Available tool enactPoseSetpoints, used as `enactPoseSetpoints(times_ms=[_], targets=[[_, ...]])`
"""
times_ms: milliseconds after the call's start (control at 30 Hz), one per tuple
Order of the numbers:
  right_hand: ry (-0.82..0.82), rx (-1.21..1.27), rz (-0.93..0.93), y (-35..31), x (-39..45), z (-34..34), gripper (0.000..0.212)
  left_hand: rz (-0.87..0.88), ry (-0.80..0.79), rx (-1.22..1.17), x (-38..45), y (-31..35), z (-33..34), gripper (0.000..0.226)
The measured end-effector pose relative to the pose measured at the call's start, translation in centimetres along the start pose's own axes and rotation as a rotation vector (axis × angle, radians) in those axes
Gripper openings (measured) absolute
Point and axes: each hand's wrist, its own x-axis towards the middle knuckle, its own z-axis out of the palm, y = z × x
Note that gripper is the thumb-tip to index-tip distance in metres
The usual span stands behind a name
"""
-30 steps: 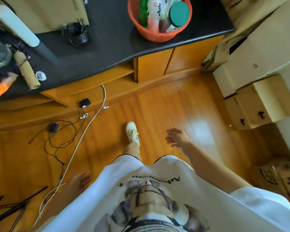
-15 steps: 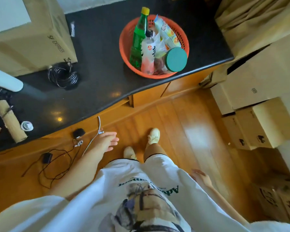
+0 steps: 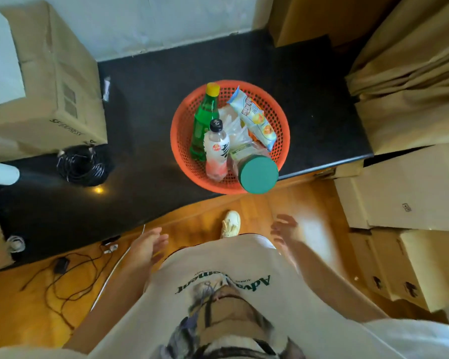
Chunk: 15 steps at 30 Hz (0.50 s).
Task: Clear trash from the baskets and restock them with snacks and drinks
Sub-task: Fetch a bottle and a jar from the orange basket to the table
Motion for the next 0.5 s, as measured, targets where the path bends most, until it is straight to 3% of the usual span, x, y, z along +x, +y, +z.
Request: enactPoseSetpoints(times_ms=[100,200,333,500], targets=[[0.015,-0.254,-0.295,-5.5,1.6,1.6,0.061,0.026,0.033,-0.143,-0.4,3.1,3.4,0.023],[0.031,-0.662,-0.592,-8.1,2.8,0.9,0.084,0.097,-0.093,-0.161,-0.2,6.6,6.6,0.035],[0.053,-1.125,-0.829,-11.2,5.3,0.0,0.098,0.194,-0.123,-0.107,1.4,10.6,11.1,0.055],[-0.086,-1.288,-0.976,-13.2,7.6,0.2,0.104,0.29,-0.124,-0.007,4.2,13.2,16.0,0.075]])
